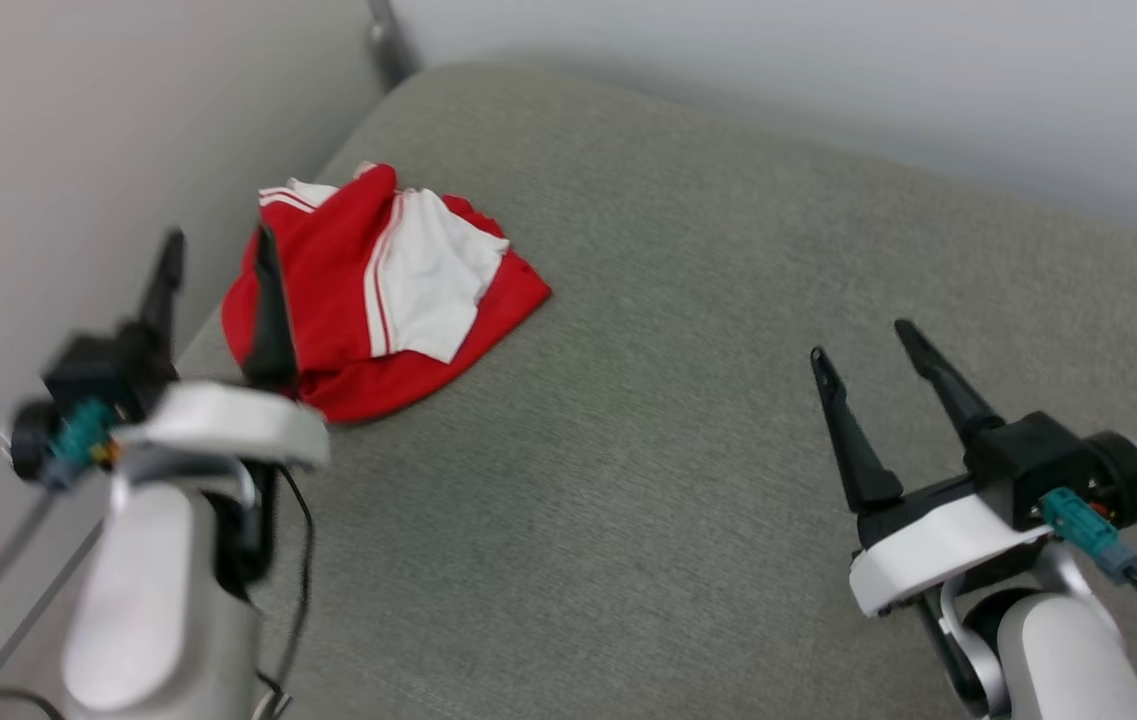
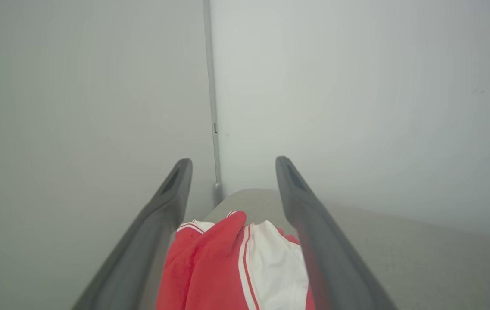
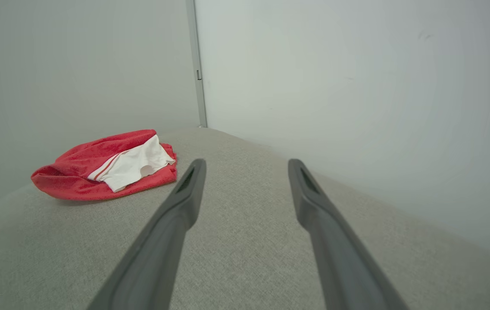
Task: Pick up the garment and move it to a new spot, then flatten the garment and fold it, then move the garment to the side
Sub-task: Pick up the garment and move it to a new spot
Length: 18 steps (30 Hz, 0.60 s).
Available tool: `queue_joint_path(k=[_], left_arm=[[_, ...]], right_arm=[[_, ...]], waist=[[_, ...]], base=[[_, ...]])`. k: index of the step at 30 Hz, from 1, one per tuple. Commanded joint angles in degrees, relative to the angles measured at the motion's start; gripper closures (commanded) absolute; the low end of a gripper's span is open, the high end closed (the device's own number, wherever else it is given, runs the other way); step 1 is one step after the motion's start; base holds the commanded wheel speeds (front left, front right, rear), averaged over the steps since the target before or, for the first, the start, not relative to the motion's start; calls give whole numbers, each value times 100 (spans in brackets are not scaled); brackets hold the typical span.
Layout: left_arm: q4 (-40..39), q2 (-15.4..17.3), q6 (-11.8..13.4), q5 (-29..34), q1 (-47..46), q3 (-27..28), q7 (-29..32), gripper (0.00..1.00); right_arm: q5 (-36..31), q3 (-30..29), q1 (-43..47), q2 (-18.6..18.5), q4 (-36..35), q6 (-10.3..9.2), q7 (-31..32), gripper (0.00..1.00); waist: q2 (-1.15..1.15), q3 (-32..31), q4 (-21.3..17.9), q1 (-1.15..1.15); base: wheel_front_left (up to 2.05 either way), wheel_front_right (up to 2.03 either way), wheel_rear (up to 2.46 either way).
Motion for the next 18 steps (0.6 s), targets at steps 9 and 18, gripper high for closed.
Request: queue_joint_path(k=[9,18], left_arm=[[630,1117,-451,-526,-1794,256,1813,0],[1873,1961,-621,-1505,-2140,378,4071,0]], right_arm=[[15,-57,-534,-168,-245,-2,2,0],[131,-88,-836,-90,-38,-2,-254,0]], waist=[[0,1354,-1159,0],[0,2034,-1707,0]], base=[[0,0,0],[0,0,0]])
